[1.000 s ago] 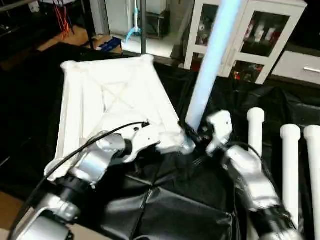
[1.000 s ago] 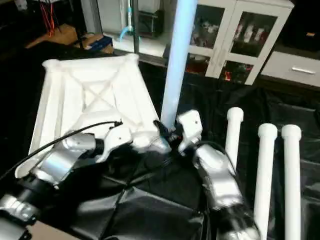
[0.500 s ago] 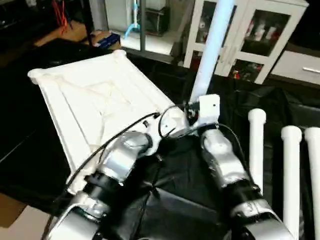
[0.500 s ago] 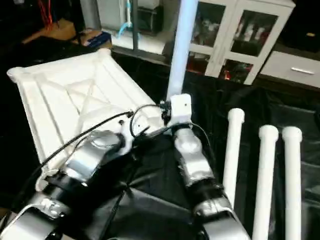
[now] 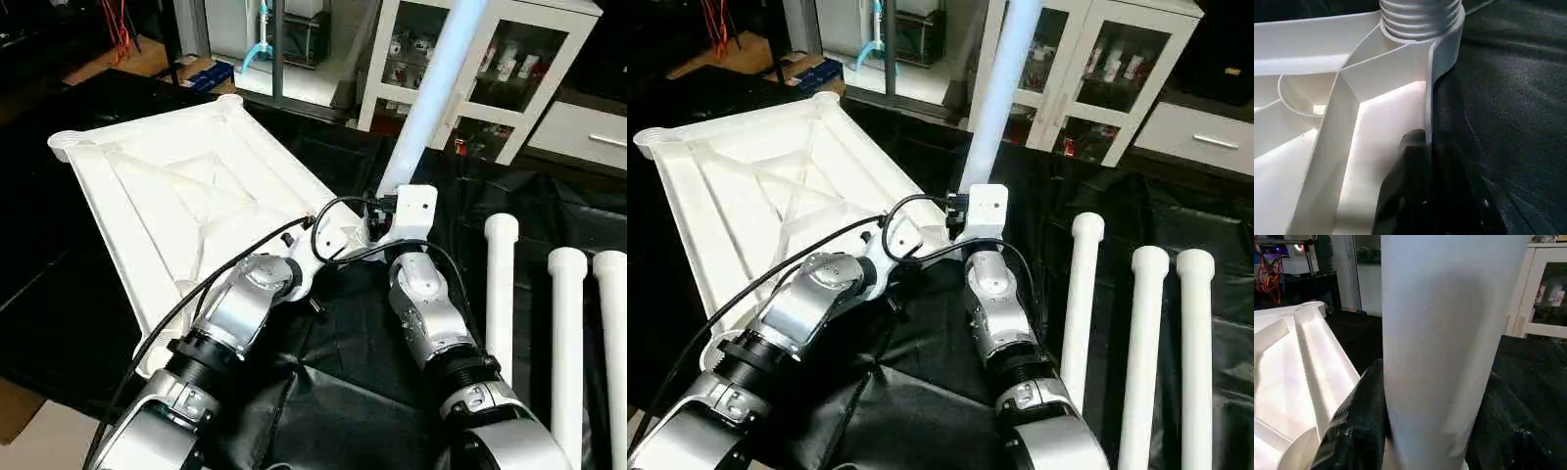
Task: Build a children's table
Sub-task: Insert table leg to table base
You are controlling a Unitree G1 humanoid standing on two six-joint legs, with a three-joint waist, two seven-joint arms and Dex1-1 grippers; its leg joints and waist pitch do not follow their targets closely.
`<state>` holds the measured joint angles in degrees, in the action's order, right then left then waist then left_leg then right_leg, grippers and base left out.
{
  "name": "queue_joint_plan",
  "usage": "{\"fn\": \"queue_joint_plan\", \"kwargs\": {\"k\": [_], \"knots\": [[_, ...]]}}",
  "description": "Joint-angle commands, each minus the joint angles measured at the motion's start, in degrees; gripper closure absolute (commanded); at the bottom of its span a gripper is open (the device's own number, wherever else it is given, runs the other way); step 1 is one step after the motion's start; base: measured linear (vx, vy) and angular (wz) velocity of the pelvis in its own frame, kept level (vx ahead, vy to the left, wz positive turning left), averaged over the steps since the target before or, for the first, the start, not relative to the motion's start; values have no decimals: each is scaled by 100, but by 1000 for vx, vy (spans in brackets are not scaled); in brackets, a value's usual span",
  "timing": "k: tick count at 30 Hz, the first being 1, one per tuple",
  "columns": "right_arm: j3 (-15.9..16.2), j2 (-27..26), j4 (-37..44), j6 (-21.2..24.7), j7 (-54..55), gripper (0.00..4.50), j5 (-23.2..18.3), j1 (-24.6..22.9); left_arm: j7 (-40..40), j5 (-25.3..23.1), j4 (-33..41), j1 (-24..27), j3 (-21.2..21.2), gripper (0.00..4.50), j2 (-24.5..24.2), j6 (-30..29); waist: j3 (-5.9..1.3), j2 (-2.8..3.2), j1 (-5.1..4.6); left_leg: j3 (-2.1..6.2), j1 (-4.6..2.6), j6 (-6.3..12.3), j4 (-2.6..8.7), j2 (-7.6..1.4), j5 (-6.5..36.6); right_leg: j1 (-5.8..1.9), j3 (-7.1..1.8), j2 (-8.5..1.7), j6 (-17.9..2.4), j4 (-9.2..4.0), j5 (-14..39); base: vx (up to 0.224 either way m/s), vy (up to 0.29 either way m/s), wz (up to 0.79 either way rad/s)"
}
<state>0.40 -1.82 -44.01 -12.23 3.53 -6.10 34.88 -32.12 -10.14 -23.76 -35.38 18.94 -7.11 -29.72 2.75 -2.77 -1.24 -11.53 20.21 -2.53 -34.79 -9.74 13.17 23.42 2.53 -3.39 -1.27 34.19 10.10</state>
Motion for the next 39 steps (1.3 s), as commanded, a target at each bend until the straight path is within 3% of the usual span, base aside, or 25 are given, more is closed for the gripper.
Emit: {"fn": "queue_joint_plan", "kwargs": {"k": [1,6,8,10,13,17,21,30,33,35,37,39], "knots": [[-164,152,-459,170,-77,232,-4,-249,644,-60,137,-318,-558,450,-140,295,-342,23,21,153,-7,406,422,-352,553,-276,-291,-488,-1407,-302,461,0,0,0],[-263,154,-526,102,-360,189,-100,-172,650,-43,89,-361,-556,450,-131,324,-364,33,23,142,-1,580,392,-342,340,-293,-287,-485,-1574,-267,128,0,0,0],[-267,169,-517,101,-372,161,-99,-161,640,-36,76,-370,-556,450,-136,332,-413,27,36,147,24,705,359,-344,5,-327,-292,-492,-1661,-190,-362,0,0,0],[-270,191,-526,82,-434,153,-140,-134,634,-17,52,-385,-543,450,-153,349,-432,35,47,136,26,990,312,-338,-405,-306,-282,-485,-1808,-130,-871,0,0,0],[-292,211,-502,63,-582,118,-205,-108,640,18,30,-397,-520,450,-178,367,-418,21,54,123,42,1149,300,-343,-364,-298,-275,-493,-1879,-136,-759,0,0,0],[-290,268,-373,63,-711,85,-175,-113,633,32,32,-386,-514,450,-194,382,-405,10,59,120,53,1030,292,-344,-137,-286,-276,-480,-1804,-159,-351,0,0,0],[-321,292,-253,33,-833,75,-220,-145,626,40,24,-377,-514,450,-207,412,-410,0,59,118,50,1010,285,-344,-145,-280,-279,-471,-1796,-144,-392,0,0,0],[-422,310,203,45,-1070,152,-424,-389,355,42,64,-208,-319,450,-366,805,-420,7,77,126,51,1150,264,-349,-324,-281,-269,-471,-1846,-123,-529,0,0,0],[-470,359,511,119,-1153,170,-527,-506,-27,9,71,-85,-79,450,-547,1282,-410,63,117,130,30,1097,273,-359,-200,-262,-274,-467,-1788,-142,-360,0,0,0],[-547,393,737,186,-1206,179,-631,-541,-117,-45,-21,-48,-15,450,-673,1442,-399,139,159,130,8,934,283,-368,-83,-249,-281,-465,-1776,-143,-253,0,0,0],[-635,428,1029,311,-1266,192,-764,-581,-315,-77,-126,-27,76,450,-829,1703,-395,171,178,131,6,832,293,-359,-60,-257,-285,-449,-1757,-140,-308,0,0,0],[-694,470,1307,432,-1314,203,-877,-620,-418,-77,-215,-22,100,450,-913,1860,-390,264,200,139,-11,733,300,-354,-18,-250,-279,-434,-1738,-142,-384,0,0,0]]}}
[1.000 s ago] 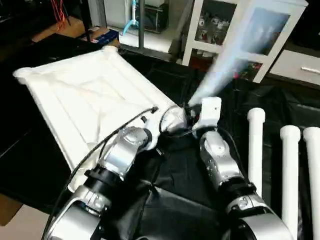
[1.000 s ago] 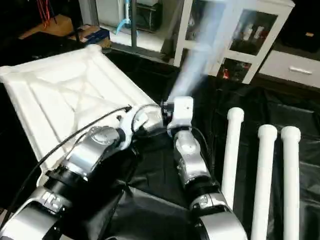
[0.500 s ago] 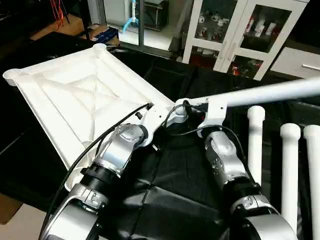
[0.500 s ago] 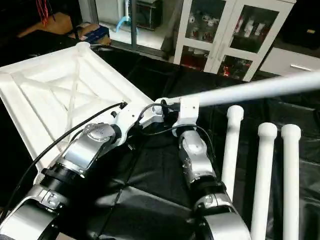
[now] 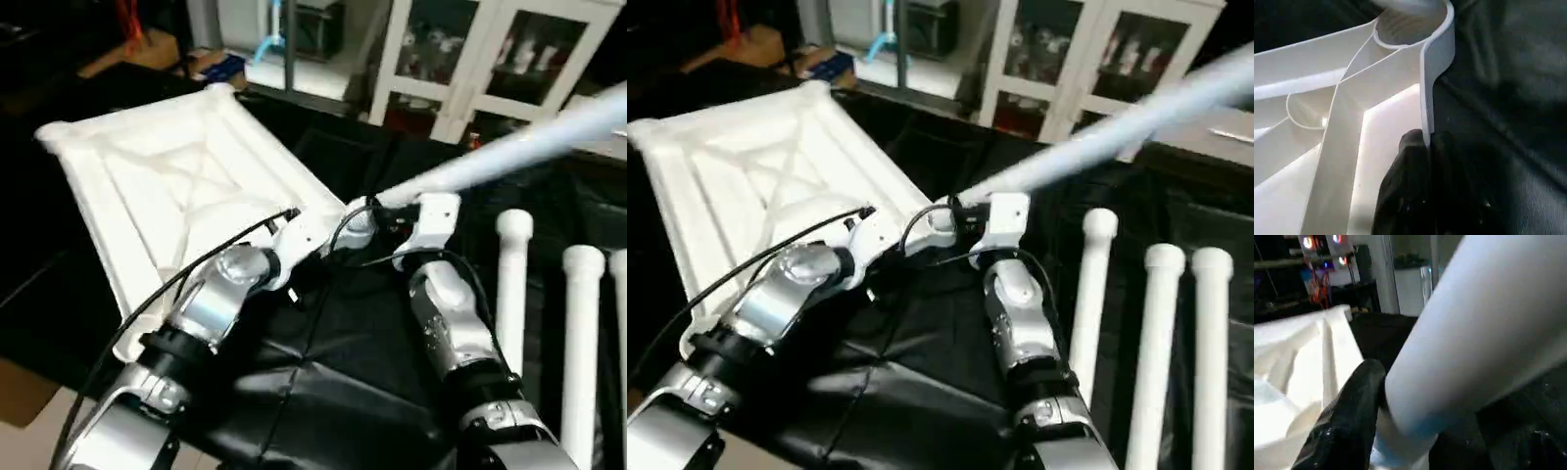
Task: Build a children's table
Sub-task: Insert table leg to table base
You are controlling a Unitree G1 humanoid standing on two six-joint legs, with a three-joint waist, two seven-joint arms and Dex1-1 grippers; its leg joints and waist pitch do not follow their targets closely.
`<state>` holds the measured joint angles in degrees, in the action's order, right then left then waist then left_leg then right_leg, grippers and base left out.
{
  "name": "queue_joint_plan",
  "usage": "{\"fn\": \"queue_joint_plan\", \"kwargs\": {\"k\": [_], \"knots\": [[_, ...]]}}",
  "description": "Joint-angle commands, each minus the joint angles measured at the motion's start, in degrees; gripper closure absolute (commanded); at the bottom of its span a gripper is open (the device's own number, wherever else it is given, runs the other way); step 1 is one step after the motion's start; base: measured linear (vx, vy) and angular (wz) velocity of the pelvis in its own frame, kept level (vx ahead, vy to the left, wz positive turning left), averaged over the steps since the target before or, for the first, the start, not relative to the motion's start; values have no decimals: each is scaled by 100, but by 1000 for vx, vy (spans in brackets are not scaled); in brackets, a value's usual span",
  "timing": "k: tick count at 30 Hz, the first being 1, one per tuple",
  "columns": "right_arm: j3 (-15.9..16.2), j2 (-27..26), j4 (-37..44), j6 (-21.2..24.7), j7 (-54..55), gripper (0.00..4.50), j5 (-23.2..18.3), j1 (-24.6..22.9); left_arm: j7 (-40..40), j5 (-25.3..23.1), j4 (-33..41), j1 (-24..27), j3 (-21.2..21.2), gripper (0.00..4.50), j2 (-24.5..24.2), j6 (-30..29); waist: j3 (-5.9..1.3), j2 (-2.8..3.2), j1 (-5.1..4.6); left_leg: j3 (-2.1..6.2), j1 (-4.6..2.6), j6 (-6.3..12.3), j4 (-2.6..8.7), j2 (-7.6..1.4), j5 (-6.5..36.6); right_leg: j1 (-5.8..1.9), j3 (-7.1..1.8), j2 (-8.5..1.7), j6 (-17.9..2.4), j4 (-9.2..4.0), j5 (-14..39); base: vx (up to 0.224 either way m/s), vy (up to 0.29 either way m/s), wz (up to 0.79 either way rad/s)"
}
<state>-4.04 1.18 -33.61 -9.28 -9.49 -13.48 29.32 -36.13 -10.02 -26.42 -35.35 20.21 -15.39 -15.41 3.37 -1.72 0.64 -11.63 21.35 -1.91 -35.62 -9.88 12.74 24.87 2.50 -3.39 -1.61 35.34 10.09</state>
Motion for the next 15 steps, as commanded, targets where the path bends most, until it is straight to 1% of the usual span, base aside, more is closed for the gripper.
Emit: {"fn": "queue_joint_plan", "kwargs": {"k": [1,2,3,4,5,6,7,9,10,12,14,15], "knots": [[-271,184,377,180,-25,203,-184,-82,-44,-92,0,-26,-23,450,-117,496,-458,112,12,141,-116,601,387,-328,54,-425,-276,-426,-1692,-253,-493,0,0,0],[-284,192,476,221,-36,217,-222,-107,-72,-96,-46,-25,-14,450,-146,579,-458,112,12,141,-116,601,387,-328,54,-425,-276,-426,-1692,-253,-493,0,0,0],[-302,214,608,295,-67,217,-286,-143,-129,-101,-105,-18,11,450,-184,733,-461,145,4,141,-106,567,381,-316,88,-439,-279,-429,-1699,-254,-530,0,0,0],[-321,240,747,362,-105,238,-352,-185,-191,-112,-163,-8,46,450,-224,892,-452,230,15,148,-106,542,382,-313,148,-433,-277,-432,-1690,-269,-523,0,0,0],[-321,240,747,362,-105,243,-352,-185,-191,-112,-163,-8,46,450,-224,892,-463,178,5,148,-94,525,377,-306,162,-462,-281,-431,-1704,-254,-567,0,0,0],[-357,326,1088,502,-181,250,-501,-295,-448,-100,-256,29,173,450,-341,1255,-461,180,12,148,-82,549,372,-293,151,-469,-288,-440,-1713,-263,-570,0,0,0],[-370,358,1201,543,-202,258,-549,-332,-542,-91,-275,44,214,450,-382,1336,-457,236,14,148,-88,562,374,-300,177,-462,-290,-438,-1690,-277,-563,0,0,0],[-411,425,1426,646,-265,265,-652,-396,-768,-43,-304,80,273,450,-456,1606,-465,223,31,157,-81,577,372,-304,128,-469,-285,-439,-1681,-260,-569,0,0,0],[-479,506,1588,741,-326,265,-751,-403,-914,-35,-432,51,323,450,-515,1961,-457,324,58,157,-114,575,377,-308,164,-430,-272,-419,-1630,-296,-438,0,0,0],[-565,594,1731,869,-377,267,-828,-398,-1018,-18,-572,2,334,450,-550,2150,-461,288,63,148,-114,549,379,-311,200,-440,-277,-411,-1627,-278,-444,0,0,0],[-595,656,1774,903,-427,268,-846,-395,-1120,20,-624,-21,337,450,-565,2292,-457,319,99,145,-110,510,380,-306,258,-439,-285,-433,-1605,-287,-292,0,0,0],[-632,762,1868,963,-508,268,-862,-411,-1273,74,-730,-63,342,450,-592,2588,-445,330,100,140,-110,455,386,-300,340,-433,-284,-430,-1568,-314,-114,0,0,0]]}}
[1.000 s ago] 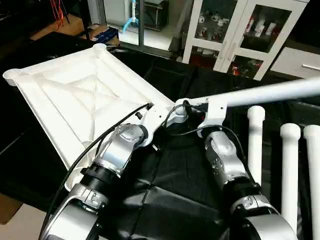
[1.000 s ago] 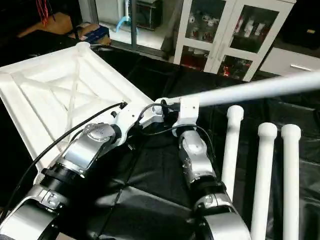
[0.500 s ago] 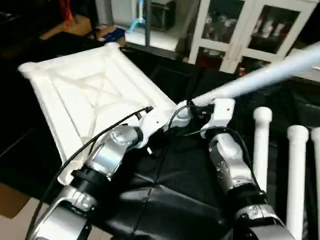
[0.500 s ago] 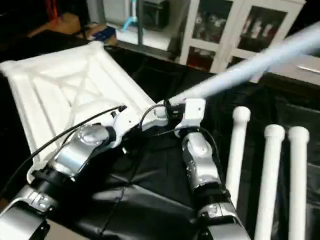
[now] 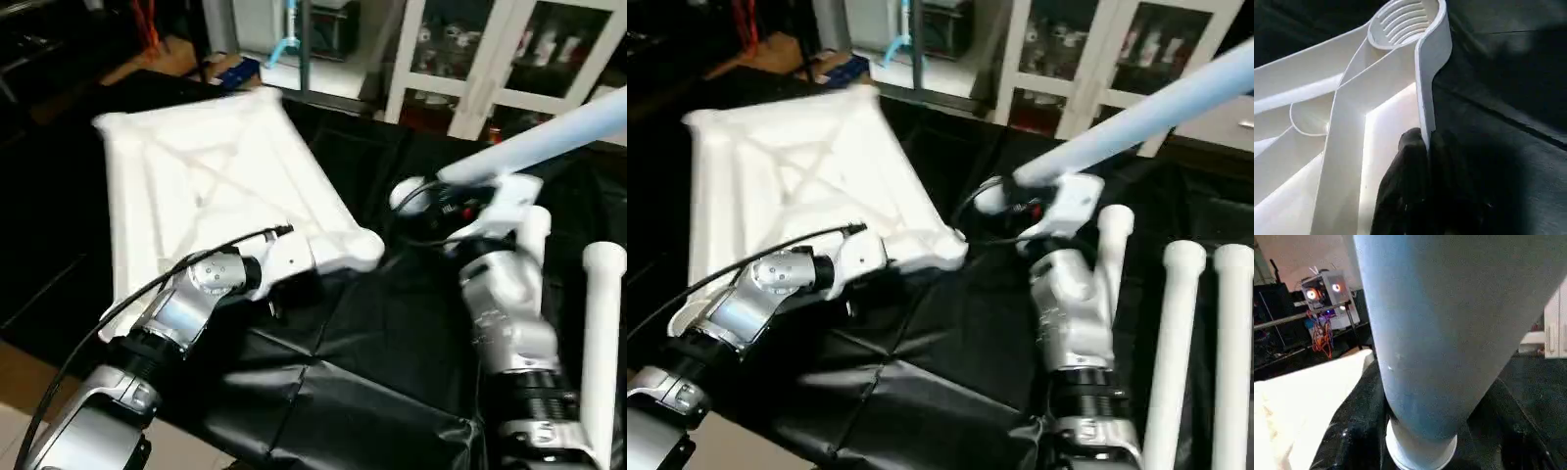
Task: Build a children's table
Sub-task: Insert table leg to table base
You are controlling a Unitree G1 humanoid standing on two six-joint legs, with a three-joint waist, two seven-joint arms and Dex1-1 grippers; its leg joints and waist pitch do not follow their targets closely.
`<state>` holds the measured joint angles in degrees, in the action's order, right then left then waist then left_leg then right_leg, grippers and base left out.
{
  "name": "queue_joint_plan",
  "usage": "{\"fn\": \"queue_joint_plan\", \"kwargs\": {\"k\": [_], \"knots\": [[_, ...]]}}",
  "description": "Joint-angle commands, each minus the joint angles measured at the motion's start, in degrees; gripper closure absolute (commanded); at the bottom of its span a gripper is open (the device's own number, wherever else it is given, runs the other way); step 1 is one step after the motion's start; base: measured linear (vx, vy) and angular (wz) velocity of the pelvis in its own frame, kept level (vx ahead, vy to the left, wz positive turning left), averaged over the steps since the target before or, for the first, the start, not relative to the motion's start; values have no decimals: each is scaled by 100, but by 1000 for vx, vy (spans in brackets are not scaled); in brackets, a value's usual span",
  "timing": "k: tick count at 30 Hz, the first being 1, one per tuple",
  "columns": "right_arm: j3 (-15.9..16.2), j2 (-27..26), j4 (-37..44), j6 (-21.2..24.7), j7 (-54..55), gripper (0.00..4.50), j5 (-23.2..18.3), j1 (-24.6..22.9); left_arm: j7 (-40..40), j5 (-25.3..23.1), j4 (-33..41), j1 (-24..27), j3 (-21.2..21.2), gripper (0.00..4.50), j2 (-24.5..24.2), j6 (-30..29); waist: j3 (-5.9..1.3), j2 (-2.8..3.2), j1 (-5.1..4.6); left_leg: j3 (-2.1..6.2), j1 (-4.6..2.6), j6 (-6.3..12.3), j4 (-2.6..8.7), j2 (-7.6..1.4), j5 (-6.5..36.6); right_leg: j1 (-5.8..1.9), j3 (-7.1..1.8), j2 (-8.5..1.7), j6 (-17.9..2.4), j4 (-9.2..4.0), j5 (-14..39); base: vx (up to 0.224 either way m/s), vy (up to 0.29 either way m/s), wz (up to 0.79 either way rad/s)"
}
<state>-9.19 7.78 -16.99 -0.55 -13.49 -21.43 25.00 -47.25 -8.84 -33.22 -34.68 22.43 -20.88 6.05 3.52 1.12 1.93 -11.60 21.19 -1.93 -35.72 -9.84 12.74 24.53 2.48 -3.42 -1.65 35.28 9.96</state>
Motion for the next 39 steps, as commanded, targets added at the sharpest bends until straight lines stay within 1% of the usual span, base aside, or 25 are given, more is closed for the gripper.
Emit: {"fn": "queue_joint_plan", "kwargs": {"k": [1,3,6,12,13,14,17,21,22,23,25,26,27,28,29,30,31,32,33,34,35,36,37,38,39], "knots": [[-133,156,264,127,-135,268,-67,1,-230,-31,-112,-149,131,450,-65,609,-456,36,-29,138,-103,392,407,-306,454,-405,-283,-427,-1523,-324,68,0,0,0],[-148,199,307,161,-153,268,-67,-12,-276,-26,-168,-169,141,450,-80,738,-455,36,-25,144,-100,327,414,-300,491,-417,-287,-431,-1463,-334,214,0,0,0],[-180,339,492,350,-198,268,-132,-60,-628,12,-542,-265,175,450,-154,1486,-462,35,-15,142,-103,319,408,-285,434,-414,-292,-431,-1401,-341,254,0,0,0],[-157,424,653,562,-302,268,-231,-47,-377,-129,-1273,-625,65,450,-224,2339,-483,25,-25,153,-95,365,404,-303,285,-427,-285,-448,-1423,-294,-14,0,0,0],[-133,449,698,627,-353,268,-253,-11,-483,-10,-1535,-821,-85,401,-267,2484,-479,22,-28,144,-97,382,397,-282,276,-415,-281,-433,-1418,-309,-4,0,0,0],[-120,458,718,649,-373,268,-260,10,-585,66,-1615,-905,-156,389,-301,2494,-500,21,-22,145,-97,402,389,-273,218,-433,-281,-435,-1429,-288,-95,0,0,0],[-44,557,937,888,-531,268,-286,88,-1214,708,-1586,-1105,-626,370,-430,2204,-491,2,-10,140,-84,450,388,-279,100,-440,-277,-460,-1552,-250,-225,0,0,0],[-27,667,1003,1162,-603,268,-362,190,-1654,897,-1349,-1119,-687,341,-657,1856,-461,7,-21,132,-102,403,394,-294,244,-420,-281,-457,-1544,-271,74,0,0,0],[-93,701,992,1386,-676,268,-569,273,-1828,1165,-1142,-1143,-836,333,-693,1503,-444,-22,-29,118,-105,365,402,-292,327,-411,-283,-447,-1534,-297,249,0,0,0],[-144,744,1015,1668,-785,268,-809,332,-1936,1397,-1024,-1202,-969,323,-705,1198,-451,2,-9,120,-129,314,405,-297,370,-407,-285,-455,-1558,-292,374,0,0,0],[-158,868,1066,2089,-1057,268,-1127,403,-1969,1733,-894,-1334,-1199,313,-690,750,-454,10,-4,107,-139,291,398,-299,368,-416,-282,-433,-1638,-274,294,0,0,0],[-98,1005,1116,2314,-1325,268,-1251,416,-1846,1923,-858,-1456,-1374,304,-644,511,-457,-50,-5,105,-122,314,395,-302,324,-428,-277,-428,-1652,-262,182,0,0,0],[-16,1151,1164,2512,-1591,269,-1316,410,-1667,2055,-915,-1605,-1526,294,-571,393,-460,-33,16,107,-127,335,384,-292,308,-426,-277,-435,-1665,-260,161,0,0,0],[152,1371,1196,2583,-1915,269,-1208,406,-999,2136,-1115,-1922,-1792,287,-371,313,-467,-109,26,86,-144,380,372,-292,335,-424,-261,-414,-1692,-272,139,0,0,0],[262,1508,1209,2615,-2114,269,-1123,407,-534,2178,-1268,-2141,-1972,275,-232,277,-470,-86,90,86,-150,395,350,-290,292,-418,-265,-433,-1714,-260,86,0,0,0],[354,1606,1179,2636,-2213,269,-1007,446,-81,2248,-1416,-2363,-2154,275,-84,156,-470,-86,90,86,-150,395,350,-290,292,-418,-265,-433,-1714,-260,86,0,0,0],[407,1667,1106,2652,-2223,269,-882,560,135,2449,-1438,-2576,-2334,263,97,-142,-460,-174,123,101,-95,429,344,-298,168,-453,-264,-471,-1713,-243,65,0,0,0],[469,1704,966,2705,-2089,269,-675,755,80,2793,-1202,-2708,-2442,251,304,-520,-457,-206,125,109,-76,435,342,-297,113,-457,-263,-480,-1694,-242,100,0,0,0],[523,1734,919,2726,-2044,269,-562,835,26,2981,-1044,-2742,-2480,242,397,-689,-455,-217,148,113,-96,399,345,-308,-3,-444,-260,-509,-1702,-228,180,0,0,0],[704,1785,873,2746,-2034,269,-341,978,-125,3529,-535,-2708,-2557,236,601,-1181,-440,-262,146,99,-81,399,343,-304,-27,-435,-262,-498,-1672,-247,261,0,0,0],[785,1758,847,2814,-1995,269,-280,1067,-198,3873,-223,-2643,-2583,229,717,-1510,-442,-266,156,104,-63,389,337,-303,-105,-451,-264,-508,-1706,-213,221,0,0,0],[913,1720,818,2917,-1987,269,-260,1188,-236,4065,-7,-2546,-2589,219,820,-1790,-448,-180,165,105,-60,416,321,-295,-159,-431,-267,-499,-1734,-196,126,0,0,0],[913,1720,818,2917,-1987,269,-260,1188,-236,4065,-7,-2546,-2589,208,820,-1790,-448,-180,165,105,-60,416,321,-295,-159,-431,-267,-499,-1734,-196,126,0,0,0],[1007,1700,816,3108,-2031,269,-333,1285,-275,4093,25,-2503,-2571,202,865,-1965,-454,-211,132,93,-67,522,309,-263,-120,-439,-264,-450,-1684,-229,59,0,0,0],[1140,1723,810,3320,-2160,269,-427,1395,-195,4054,-41,-2518,-2632,199,939,-2038,-453,-165,130,109,-57,543,308,-257,-116,-452,-262,-447,-1673,-235,52,0,0,0]]}}
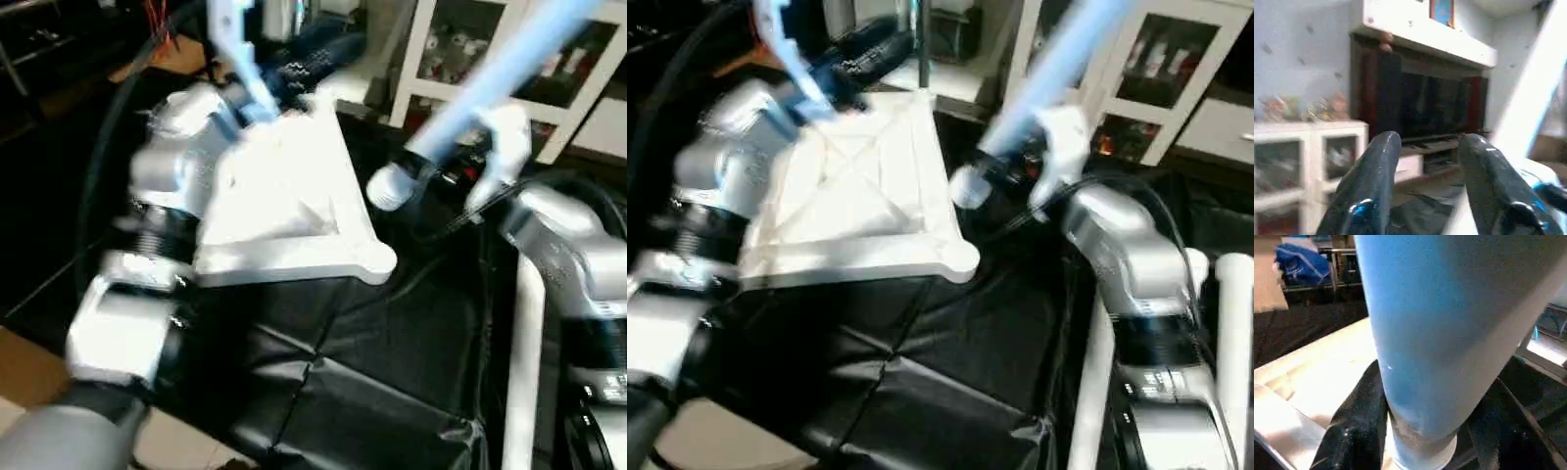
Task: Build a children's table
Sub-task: Insert table leg to table base
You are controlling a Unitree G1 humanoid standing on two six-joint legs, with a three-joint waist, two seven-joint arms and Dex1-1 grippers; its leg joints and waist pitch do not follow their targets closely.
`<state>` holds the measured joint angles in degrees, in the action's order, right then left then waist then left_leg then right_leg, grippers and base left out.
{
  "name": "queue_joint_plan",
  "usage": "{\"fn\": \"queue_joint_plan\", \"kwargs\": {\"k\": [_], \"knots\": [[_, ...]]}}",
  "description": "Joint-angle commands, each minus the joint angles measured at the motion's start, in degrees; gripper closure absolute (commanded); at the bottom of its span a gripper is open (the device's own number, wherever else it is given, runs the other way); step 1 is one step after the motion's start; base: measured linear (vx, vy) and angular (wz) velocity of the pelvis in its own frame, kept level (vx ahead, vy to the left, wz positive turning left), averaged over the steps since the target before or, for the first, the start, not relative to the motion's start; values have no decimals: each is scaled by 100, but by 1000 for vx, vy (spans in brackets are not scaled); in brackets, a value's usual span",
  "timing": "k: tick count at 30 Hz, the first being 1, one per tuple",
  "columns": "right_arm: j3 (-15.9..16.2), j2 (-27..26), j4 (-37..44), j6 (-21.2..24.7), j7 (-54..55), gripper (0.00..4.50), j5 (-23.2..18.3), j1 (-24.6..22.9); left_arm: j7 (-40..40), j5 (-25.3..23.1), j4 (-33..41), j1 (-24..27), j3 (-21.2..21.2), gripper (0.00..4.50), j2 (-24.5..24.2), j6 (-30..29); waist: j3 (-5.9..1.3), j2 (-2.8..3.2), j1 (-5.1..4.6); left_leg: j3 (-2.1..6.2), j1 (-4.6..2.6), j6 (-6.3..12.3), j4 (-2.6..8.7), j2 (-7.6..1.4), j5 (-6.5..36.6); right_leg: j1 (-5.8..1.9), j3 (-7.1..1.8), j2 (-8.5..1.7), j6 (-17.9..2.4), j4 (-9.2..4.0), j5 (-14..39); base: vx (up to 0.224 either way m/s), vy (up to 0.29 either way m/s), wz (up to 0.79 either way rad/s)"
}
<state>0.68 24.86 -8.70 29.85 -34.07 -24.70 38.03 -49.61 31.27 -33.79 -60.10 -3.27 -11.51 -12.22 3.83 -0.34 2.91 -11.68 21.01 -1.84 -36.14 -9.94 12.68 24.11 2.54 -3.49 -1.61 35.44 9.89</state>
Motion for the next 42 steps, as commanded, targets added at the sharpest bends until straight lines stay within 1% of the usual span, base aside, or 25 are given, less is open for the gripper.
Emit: {"fn": "queue_joint_plan", "kwargs": {"k": [1,2,3,4,5,6,7,8,10,11,12,13,14,16,19,20,23,25,29,31,33,35,36,38,42], "knots": [[337,67,-65,504,-419,269,-211,247,-58,-5,26,-20,-1,195,73,-297,-485,-120,16,107,-46,567,355,-249,-13,-420,-268,-433,-1637,-297,142,0,0,0],[533,155,-142,784,-834,269,-308,438,18,-64,-36,-175,-10,195,223,-342,-489,-95,32,123,-55,560,356,-255,62,-435,-262,-444,-1653,-295,288,0,0,0],[546,161,-148,804,-863,269,-311,450,40,-68,-46,-189,-19,195,239,-341,-482,-101,35,120,-65,556,360,-273,98,-424,-261,-447,-1662,-308,340,0,0,0],[601,172,-170,767,-892,269,-235,467,73,9,-47,-220,-71,171,294,-388,-475,-92,52,127,-67,525,361,-300,80,-407,-265,-455,-1650,-308,337,0,0,0],[696,191,-209,701,-943,269,-100,497,131,143,-48,-272,-163,171,392,-471,-480,-18,72,141,-74,482,356,-308,55,-404,-262,-467,-1673,-281,273,0,0,0],[714,172,-263,679,-918,269,-18,537,275,191,-127,-380,-256,162,506,-481,-491,78,79,155,-86,426,348,-309,-41,-394,-259,-453,-1742,-241,-44,0,0,0],[796,164,-228,624,-902,269,138,560,250,316,-55,-442,-271,157,593,-577,-487,40,54,136,-100,417,348,-311,-29,-383,-259,-439,-1760,-268,-122,0,0,0],[845,174,-104,675,-904,269,171,541,149,433,28,-490,-241,152,635,-712,-494,37,69,130,-114,376,349,-307,-27,-389,-262,-433,-1822,-255,-299,0,0,0],[992,257,177,859,-1000,269,186,451,129,527,296,-459,-56,127,658,-988,-501,-12,92,156,-78,395,361,-314,-99,-455,-266,-462,-1862,-204,-471,0,0,0],[1041,269,218,875,-1019,269,203,428,127,579,348,-436,-35,118,656,-1099,-499,-10,81,152,-71,443,349,-306,-117,-448,-268,-459,-1861,-210,-505,0,0,0],[1097,283,263,912,-1037,269,215,410,122,643,418,-409,-29,113,656,-1255,-497,-9,78,145,-71,451,348,-301,-87,-450,-271,-462,-1861,-219,-470,0,0,0],[1159,319,311,949,-1066,269,235,390,117,731,487,-397,-76,110,668,-1362,-495,-79,70,135,-66,482,348,-297,-55,-455,-273,-455,-1848,-237,-394,0,0,0],[1175,329,329,970,-1078,269,229,381,89,846,550,-381,-111,103,662,-1511,-489,-96,77,137,-64,489,352,-298,-26,-458,-272,-463,-1835,-243,-258,0,0,0],[1211,360,341,1041,-1136,269,204,387,1,1180,777,-314,-273,73,646,-1978,-475,-74,80,142,-52,436,350,-300,11,-458,-273,-471,-1827,-238,-73,0,0,0],[1180,343,230,1039,-1243,269,203,452,-265,1248,1129,-66,-223,61,421,-2421,-453,-127,64,138,-57,399,359,-301,136,-431,-272,-466,-1711,-287,324,0,0,0],[1178,335,208,1030,-1271,269,204,465,-409,1291,1207,-4,-176,49,352,-2520,-451,-103,66,141,-60,376,360,-296,141,-426,-275,-467,-1662,-291,443,0,0,0],[1243,375,210,1021,-1365,269,263,480,-501,1156,1318,116,-48,31,256,-2414,-450,-97,89,134,-99,321,368,-318,104,-379,-275,-455,-1623,-299,514,0,0,0],[1313,423,263,1055,-1447,269,275,460,-515,1095,1389,177,18,26,231,-2371,-452,-103,100,131,-86,311,366,-308,71,-392,-279,-443,-1608,-278,396,0,0,0],[1354,469,346,1120,-1524,269,249,379,-855,1374,1802,358,132,0,128,-2717,-456,-114,97,144,-57,311,368,-309,0,-418,-282,-467,-1584,-247,261,0,0,0],[1370,518,375,1124,-1535,270,292,351,-768,1220,1918,393,213,0,89,-2664,-454,-117,90,145,-58,311,368,-306,10,-416,-281,-462,-1562,-258,300,0,0,0],[1512,605,456,1084,-1587,270,433,286,-216,601,1664,274,262,0,174,-2198,-443,-102,93,144,-70,279,367,-307,115,-405,-286,-466,-1520,-293,485,0,0,0],[1584,617,448,1039,-1550,270,557,263,87,321,1492,187,242,0,225,-1965,-431,-87,82,153,-75,213,372,-308,229,-402,-285,-449,-1419,-329,653,0,0,0],[1593,616,436,1024,-1537,270,589,261,158,275,1455,166,232,0,237,-1927,-437,-97,81,160,-65,187,375,-305,233,-422,-285,-460,-1407,-325,667,0,0,0],[1597,621,401,944,-1462,270,710,243,283,544,1464,104,49,28,266,-2169,-449,-78,84,165,-61,143,371,-299,216,-431,-288,-465,-1419,-306,601,0,0,0],[1596,631,389,898,-1457,270,769,230,241,604,1549,142,70,60,176,-2346,-463,-66,81,161,-45,217,355,-284,85,-430,-284,-455,-1547,-269,243,0,0,0]]}}
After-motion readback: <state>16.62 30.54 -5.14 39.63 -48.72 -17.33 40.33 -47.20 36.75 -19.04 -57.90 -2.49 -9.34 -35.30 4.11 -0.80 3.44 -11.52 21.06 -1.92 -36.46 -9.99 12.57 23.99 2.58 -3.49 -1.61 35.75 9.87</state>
